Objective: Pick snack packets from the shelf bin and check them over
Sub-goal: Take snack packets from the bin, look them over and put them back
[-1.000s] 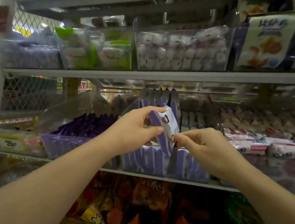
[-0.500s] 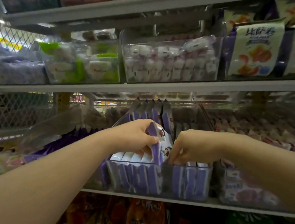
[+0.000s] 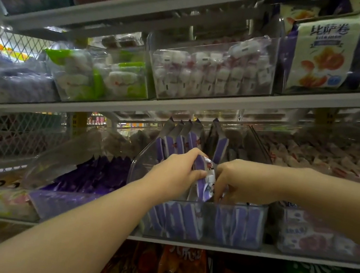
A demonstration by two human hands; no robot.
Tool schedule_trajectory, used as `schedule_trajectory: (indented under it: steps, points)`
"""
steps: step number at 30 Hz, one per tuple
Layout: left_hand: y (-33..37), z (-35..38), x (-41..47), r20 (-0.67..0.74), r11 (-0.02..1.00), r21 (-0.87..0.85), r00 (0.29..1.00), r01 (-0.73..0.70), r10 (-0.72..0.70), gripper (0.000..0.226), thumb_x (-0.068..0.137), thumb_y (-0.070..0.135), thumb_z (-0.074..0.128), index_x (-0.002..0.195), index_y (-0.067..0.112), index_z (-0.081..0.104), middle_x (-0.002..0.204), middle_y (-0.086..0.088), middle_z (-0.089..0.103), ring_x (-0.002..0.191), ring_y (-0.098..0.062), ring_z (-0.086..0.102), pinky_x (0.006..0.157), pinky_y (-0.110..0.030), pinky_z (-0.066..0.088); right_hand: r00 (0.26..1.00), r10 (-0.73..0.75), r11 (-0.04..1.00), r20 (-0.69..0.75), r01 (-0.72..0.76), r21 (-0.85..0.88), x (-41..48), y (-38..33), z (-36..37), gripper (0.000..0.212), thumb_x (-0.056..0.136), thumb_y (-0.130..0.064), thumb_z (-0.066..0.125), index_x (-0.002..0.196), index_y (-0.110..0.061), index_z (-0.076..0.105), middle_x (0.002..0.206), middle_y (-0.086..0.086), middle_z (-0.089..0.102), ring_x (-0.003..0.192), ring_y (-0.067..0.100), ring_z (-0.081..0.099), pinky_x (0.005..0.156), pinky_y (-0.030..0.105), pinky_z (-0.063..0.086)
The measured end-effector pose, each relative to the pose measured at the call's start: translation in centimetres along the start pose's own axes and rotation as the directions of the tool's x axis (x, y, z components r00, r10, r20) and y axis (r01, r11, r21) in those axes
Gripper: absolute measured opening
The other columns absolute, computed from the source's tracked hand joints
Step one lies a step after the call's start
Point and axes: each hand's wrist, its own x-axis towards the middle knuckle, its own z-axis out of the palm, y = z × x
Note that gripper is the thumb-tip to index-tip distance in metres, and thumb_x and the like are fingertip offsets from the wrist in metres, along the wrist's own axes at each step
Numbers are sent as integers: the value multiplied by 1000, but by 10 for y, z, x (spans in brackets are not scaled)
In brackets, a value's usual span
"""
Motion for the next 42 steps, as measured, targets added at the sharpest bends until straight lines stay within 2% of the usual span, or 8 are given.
schedule_trajectory:
  steps: [9, 14, 19, 23, 32, 36, 39, 42]
  points:
    - [-3, 19, 7, -42, 981, 181, 996, -67, 75, 36, 90, 39, 62, 123, 33, 49, 128, 10, 50, 108, -15, 56, 89, -43, 50, 932, 209, 972, -297, -165, 167, -2, 10, -12, 8, 98, -24, 49, 96, -30, 54, 90, -6, 60, 81, 12, 57, 72, 27, 48]
    - [-10, 20, 8, 127, 988, 120, 989, -95, 79, 36, 86, 36, 70, 119, 30, 56, 121, 7, 61, 108, -14, 59, 90, -39, 53, 910, 256, 950, -325, -175, 259, -5, 16, -14, 9, 101, -25, 41, 96, -29, 48, 81, -6, 55, 64, 3, 49, 53, 15, 36]
    - [-15, 18, 2, 275, 998, 51, 961, -41, 26, 38, 95, 52, 49, 126, 30, 57, 121, 5, 64, 107, -10, 59, 89, -27, 49, 912, 256, 953, -321, -183, 241, -1, 15, -11, 26, 93, -48, 52, 102, -25, 49, 79, -10, 52, 64, 2, 45, 54, 20, 31]
    - [-12, 22, -7, 247, 997, 69, 969, -30, 12, 44, 102, 48, 32, 136, 27, 50, 132, 0, 60, 120, -18, 54, 102, -40, 43, 870, 261, 961, -418, -191, 202, -1, 11, -12, 30, 81, -44, 71, 96, -26, 52, 79, -13, 52, 71, 7, 51, 56, 14, 35]
    - [-3, 22, -21, 188, 1000, -5, 982, 17, -15, 42, 104, 45, 30, 114, 20, 62, 111, -1, 66, 101, -20, 59, 83, -34, 46, 693, 425, 877, -583, -154, 456, -11, -15, -63, 11, 79, -30, 66, 78, -25, 57, 73, -3, 61, 63, 11, 60, 51, 25, 51]
    - [-5, 23, -31, 16, 968, -247, 999, 39, -36, 26, 104, 36, 35, 95, 26, 56, 99, 3, 59, 90, -16, 55, 75, -28, 47, 467, 466, 871, -751, -96, 481, -15, -34, -49, 13, 78, -29, 66, 84, -21, 57, 74, -4, 59, 64, 10, 56, 55, 25, 45]
    - [-7, 16, -41, -124, 826, -561, 980, 60, -156, 34, 105, 32, 33, 88, 22, 61, 92, -2, 64, 95, -24, 63, 89, -38, 48, 307, 481, 851, -821, 62, 522, -17, -59, -15, 14, 83, -20, 66, 90, -16, 55, 74, -7, 58, 62, 5, 56, 59, 18, 44]
    - [-7, 6, -49, -134, 574, -814, 934, 86, -330, 44, 106, 36, 31, 97, 20, 70, 85, 1, 75, 80, -16, 71, 76, -28, 54, 226, 500, 803, -836, 241, 546, -11, -91, 22, 21, 87, -14, 67, 88, -23, 48, 88, -6, 63, 69, -5, 58, 64, 7, 42]
